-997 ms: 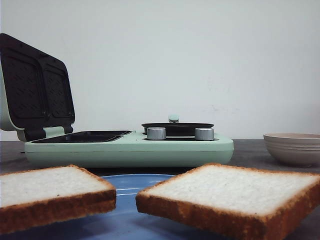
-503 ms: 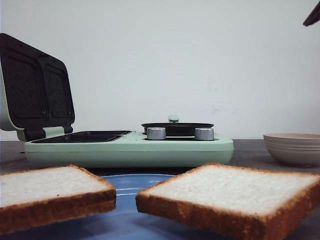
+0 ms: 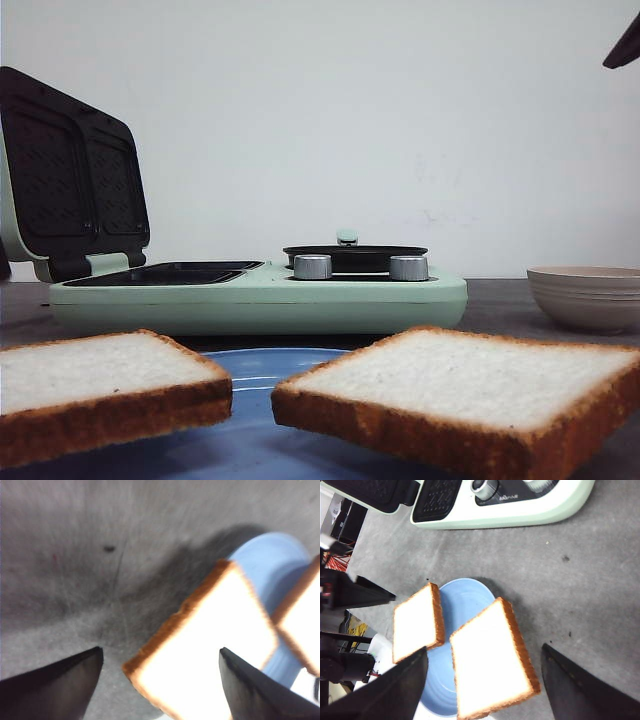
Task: Make breakfast with bread and shrimp
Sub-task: 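Grasp the bread slice nearest the left gripper and lift it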
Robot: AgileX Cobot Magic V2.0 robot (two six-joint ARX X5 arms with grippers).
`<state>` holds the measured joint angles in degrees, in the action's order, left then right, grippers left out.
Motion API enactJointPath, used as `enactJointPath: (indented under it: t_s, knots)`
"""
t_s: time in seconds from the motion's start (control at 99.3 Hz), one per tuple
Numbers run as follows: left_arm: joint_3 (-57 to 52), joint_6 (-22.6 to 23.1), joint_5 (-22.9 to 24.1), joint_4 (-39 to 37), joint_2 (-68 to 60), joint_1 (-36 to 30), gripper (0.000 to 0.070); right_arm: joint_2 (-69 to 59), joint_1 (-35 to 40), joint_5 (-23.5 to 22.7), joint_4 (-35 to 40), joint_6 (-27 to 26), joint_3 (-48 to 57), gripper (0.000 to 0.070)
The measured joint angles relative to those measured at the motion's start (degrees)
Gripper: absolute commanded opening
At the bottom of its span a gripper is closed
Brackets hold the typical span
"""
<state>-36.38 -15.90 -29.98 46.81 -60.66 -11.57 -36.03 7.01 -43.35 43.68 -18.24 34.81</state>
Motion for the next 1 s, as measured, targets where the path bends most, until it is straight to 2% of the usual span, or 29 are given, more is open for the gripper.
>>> enactJointPath:
  t_s: [0.181,0.423,0.574,0.695,0.825,0.866,0.896,0.997]
  knots:
    - [0.0,3.0,0.0,0.0,-5.9,-0.2,0.0437,0.0,0.2,0.0,-0.2,0.0,0.0,0.0444]
    - [0.0,4.0,-0.6,-1.7,-10.1,-0.2,0.0443,0.0,0.2,0.0,-0.2,0.2,0.0,0.0444]
    - [0.0,4.7,-4.4,-2.5,-12.6,-0.2,0.045,0.0,0.2,0.0,-0.6,0.4,0.0,0.0444]
    - [0.0,4.7,-7.3,-2.9,-12.9,-0.3,0.0565,0.0,0.2,0.0,-0.7,0.4,0.0,0.0444]
    - [0.0,4.9,-7.5,-3.1,-12.9,-0.3,0.055,0.0,0.2,0.0,-0.7,0.4,0.0,0.0444]
    - [0.0,4.9,-7.5,-3.2,-12.9,-0.3,0.053,0.0,0.2,0.0,-0.7,0.4,0.0,0.0444]
    - [0.0,4.9,-7.5,-3.3,-12.9,-0.3,0.0473,0.0,0.2,0.0,-0.7,0.4,0.0,0.0444]
    - [0.0,4.9,-7.5,-3.5,-12.9,-0.3,0.0194,0.0,0.2,0.0,-0.7,0.4,0.0,0.0444]
